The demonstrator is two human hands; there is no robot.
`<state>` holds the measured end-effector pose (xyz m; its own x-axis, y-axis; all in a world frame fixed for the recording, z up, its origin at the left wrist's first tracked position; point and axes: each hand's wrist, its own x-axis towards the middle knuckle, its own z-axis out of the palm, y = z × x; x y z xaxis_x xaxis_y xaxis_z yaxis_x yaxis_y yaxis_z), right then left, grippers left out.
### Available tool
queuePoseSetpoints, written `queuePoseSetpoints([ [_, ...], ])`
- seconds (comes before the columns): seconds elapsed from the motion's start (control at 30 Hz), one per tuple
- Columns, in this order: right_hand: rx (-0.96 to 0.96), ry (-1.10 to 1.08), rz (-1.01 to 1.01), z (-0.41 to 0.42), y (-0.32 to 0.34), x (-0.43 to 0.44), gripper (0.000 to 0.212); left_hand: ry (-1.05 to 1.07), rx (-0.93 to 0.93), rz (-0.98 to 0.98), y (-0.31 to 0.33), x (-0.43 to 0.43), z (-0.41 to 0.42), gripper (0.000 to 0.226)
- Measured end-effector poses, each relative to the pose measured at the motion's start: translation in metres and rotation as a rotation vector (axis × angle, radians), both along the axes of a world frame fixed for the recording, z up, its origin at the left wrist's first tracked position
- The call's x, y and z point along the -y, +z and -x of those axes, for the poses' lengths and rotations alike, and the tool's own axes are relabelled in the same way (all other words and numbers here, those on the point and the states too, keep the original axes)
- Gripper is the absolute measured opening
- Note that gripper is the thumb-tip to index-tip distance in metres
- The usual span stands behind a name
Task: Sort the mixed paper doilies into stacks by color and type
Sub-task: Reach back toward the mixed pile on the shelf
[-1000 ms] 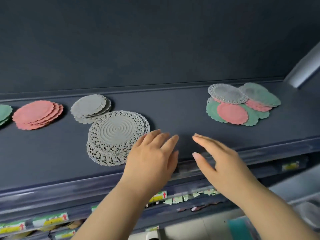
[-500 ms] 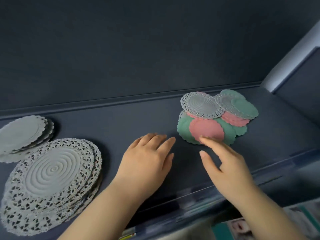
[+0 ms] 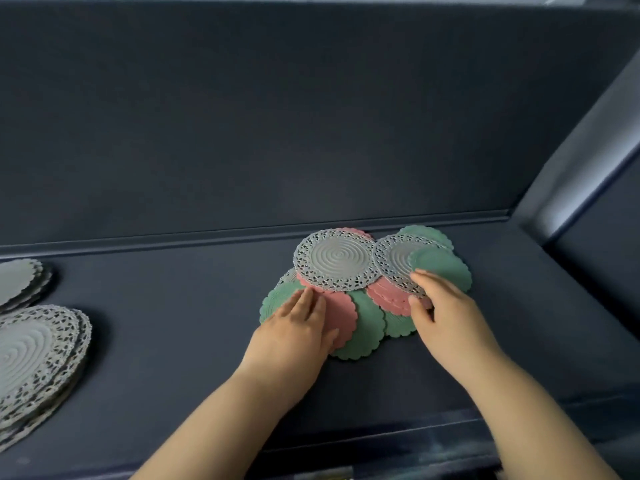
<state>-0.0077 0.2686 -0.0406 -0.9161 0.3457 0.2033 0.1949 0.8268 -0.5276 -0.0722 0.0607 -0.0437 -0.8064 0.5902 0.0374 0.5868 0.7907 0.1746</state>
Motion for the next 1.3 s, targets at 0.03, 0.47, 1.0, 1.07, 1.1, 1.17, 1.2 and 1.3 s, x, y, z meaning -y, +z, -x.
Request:
queuePoseSetpoints([
  [0.03, 0.031, 0.003, -0.023, 0.004, -0.001, -0.011, 0.043, 0.031, -0.002, 0.022, -0.002, -0.007, -0.001, 0.062],
  [0.47, 0.047, 0.026, -0.275, 0.021, -0.013, -0.047, 0.048, 0.168, 0.062, 0.333, 0.015, -0.039, -0.009, 0.083],
  [1.0, 0.174, 0.198, -0.492, 0.007, -0.002, -0.045, 0.063, 0.110, -0.045, 0.508, 0.025, -0.057, -0.015, 0.048],
  [1.07, 0.167, 0.176, -0.453, 0.003, 0.001, -0.048, 0.065, 0.058, -0.106, 0.487, 0.023, -0.055, -0.020, 0.040],
  [1.1, 0.164, 0.162, -0.439, 0.001, 0.001, -0.048, 0.062, 0.038, -0.119, 0.466, 0.019, -0.053, -0.023, 0.044],
  [1.17, 0.168, 0.141, -0.409, -0.003, 0.003, -0.046, 0.051, 0.020, -0.131, 0.387, 0.015, -0.052, -0.029, 0.053],
  [1.2, 0.173, 0.134, -0.397, -0.005, 0.004, -0.044, 0.046, 0.017, -0.146, 0.344, 0.015, -0.052, -0.032, 0.056],
  [1.3, 0.164, 0.132, -0.350, -0.008, 0.004, -0.039, 0.034, 0.059, -0.132, 0.204, 0.014, -0.050, -0.038, 0.054],
])
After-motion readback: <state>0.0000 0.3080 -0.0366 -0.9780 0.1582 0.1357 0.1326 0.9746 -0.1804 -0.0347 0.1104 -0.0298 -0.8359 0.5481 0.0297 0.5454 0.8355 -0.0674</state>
